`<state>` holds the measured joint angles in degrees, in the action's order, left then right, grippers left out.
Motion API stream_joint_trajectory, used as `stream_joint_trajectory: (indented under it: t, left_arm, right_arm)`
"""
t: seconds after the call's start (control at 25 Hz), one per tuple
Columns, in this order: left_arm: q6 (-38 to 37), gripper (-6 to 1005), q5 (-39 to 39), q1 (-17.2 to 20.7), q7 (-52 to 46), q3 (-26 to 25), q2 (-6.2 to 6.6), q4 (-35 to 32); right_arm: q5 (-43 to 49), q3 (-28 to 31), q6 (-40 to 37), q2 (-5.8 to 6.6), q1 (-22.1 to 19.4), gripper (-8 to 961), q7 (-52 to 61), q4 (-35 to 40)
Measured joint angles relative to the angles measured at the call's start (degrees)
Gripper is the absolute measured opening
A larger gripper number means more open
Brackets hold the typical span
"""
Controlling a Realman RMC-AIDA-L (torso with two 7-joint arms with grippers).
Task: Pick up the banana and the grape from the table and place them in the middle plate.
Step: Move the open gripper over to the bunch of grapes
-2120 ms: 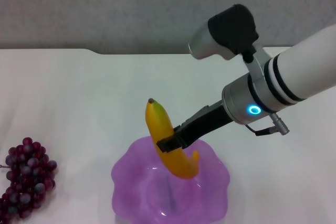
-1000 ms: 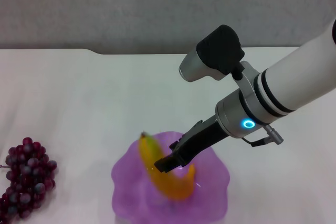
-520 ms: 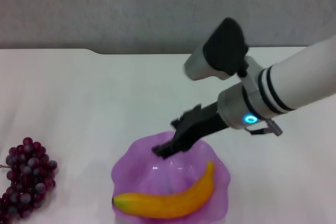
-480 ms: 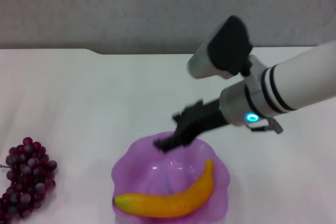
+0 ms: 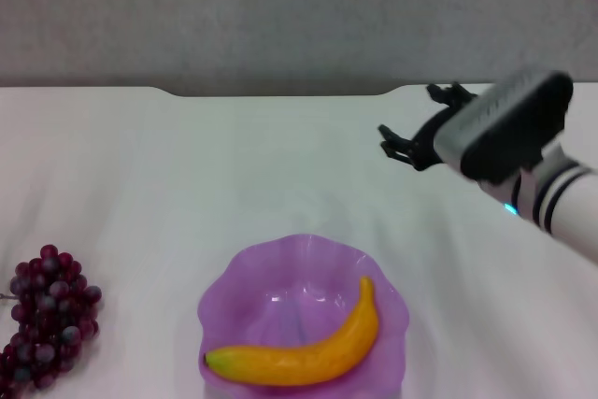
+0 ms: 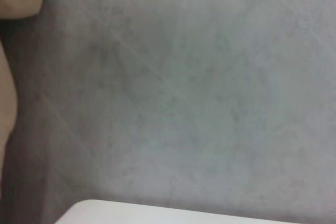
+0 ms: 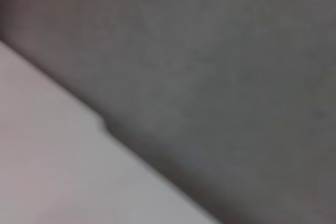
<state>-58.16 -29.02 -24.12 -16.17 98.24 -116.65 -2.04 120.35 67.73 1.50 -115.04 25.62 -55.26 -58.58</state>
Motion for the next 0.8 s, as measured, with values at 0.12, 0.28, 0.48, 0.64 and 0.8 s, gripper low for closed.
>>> stream_joint_trajectory:
  t: [0.12, 0.28, 0.48, 0.64, 0.8]
  left_arm:
    - [-0.02, 860, 1.60, -0.29, -0.44, 0.09, -0.25, -0.14]
    - [-0.04, 860, 3.61, -0.64, -1.83, 0.11, -0.37, -0.23]
    - [-0.01, 860, 5.61, -1.44, -2.44, 0.11, -0.67, -0.34]
    - [-0.03, 860, 9.98, -1.60, -6.01, 0.11, -0.67, -0.66]
    - [-0.03, 860, 14.39, -1.63, -8.65, 0.11, -0.38, -0.77]
  right_arm:
    - [-0.17, -8.43, -17.58, -0.10, -0.15, 880, 4.12, 7.34]
    - [0.00, -21.62, -42.73, -0.13, 1.34, 879, 16.95, 20.16]
    - [0.14, -31.93, -62.92, -0.34, 2.87, 879, 37.21, 34.03]
    - [1.30, -33.41, -63.48, 0.08, 3.95, 880, 54.52, 38.09]
    - [4.99, -34.65, -58.77, 0.27, 6.92, 880, 71.89, 42.96]
